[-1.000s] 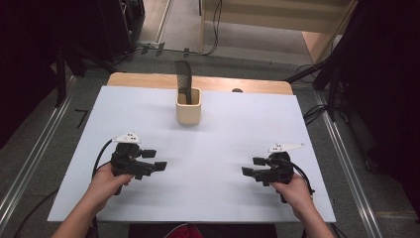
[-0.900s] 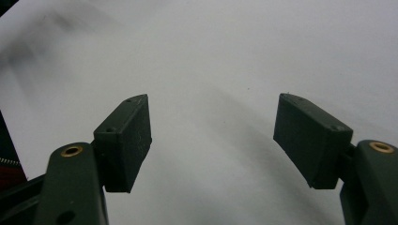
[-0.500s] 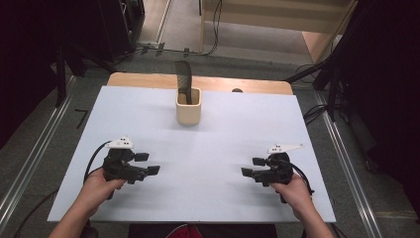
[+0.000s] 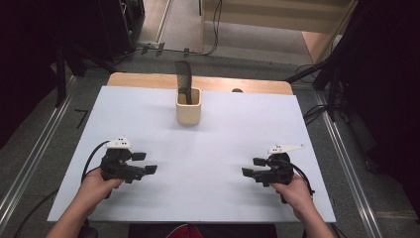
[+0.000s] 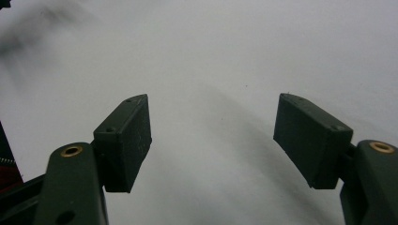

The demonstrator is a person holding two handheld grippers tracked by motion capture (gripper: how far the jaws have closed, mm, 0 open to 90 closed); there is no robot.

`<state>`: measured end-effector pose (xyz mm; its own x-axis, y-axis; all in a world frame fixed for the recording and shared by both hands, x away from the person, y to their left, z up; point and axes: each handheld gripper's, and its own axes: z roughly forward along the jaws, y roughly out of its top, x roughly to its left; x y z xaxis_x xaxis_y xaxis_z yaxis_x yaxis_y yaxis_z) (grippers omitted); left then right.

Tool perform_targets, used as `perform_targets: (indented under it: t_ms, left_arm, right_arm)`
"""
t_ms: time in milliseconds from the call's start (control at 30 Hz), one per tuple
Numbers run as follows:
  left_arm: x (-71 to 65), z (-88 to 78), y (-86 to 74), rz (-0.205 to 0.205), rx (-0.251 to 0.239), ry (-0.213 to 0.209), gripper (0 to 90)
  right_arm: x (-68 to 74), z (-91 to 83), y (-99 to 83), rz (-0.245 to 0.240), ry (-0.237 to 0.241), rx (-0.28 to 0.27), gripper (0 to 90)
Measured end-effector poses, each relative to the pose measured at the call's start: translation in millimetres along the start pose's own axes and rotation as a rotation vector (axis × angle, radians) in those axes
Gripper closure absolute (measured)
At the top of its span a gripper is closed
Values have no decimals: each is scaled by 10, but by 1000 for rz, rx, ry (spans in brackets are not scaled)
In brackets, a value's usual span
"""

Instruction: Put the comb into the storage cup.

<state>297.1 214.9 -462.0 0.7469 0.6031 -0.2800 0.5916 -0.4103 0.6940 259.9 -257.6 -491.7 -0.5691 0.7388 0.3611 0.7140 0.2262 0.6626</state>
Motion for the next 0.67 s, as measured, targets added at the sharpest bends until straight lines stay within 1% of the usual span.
perform_targets:
  t_ms: [133, 400, 533, 600, 667]
  left_arm:
    - [-9, -6, 4, 7, -2, -2, 277]
    - [-22, 5, 3, 19, 11, 2, 277]
    - [-24, 19, -6, 26, 34, 6, 277]
    - [-26, 30, -9, 28, 37, 6, 277]
    - [-24, 42, -11, 30, 44, 18, 277]
  right_arm:
    - [7, -6, 1, -2, 2, 0, 260]
    - [14, -13, -5, -1, 7, 1, 260]
    - [14, 1, -6, -5, 10, 9, 261]
    - [18, 9, -9, -9, 7, 17, 261]
    - [19, 16, -14, -17, 12, 20, 265]
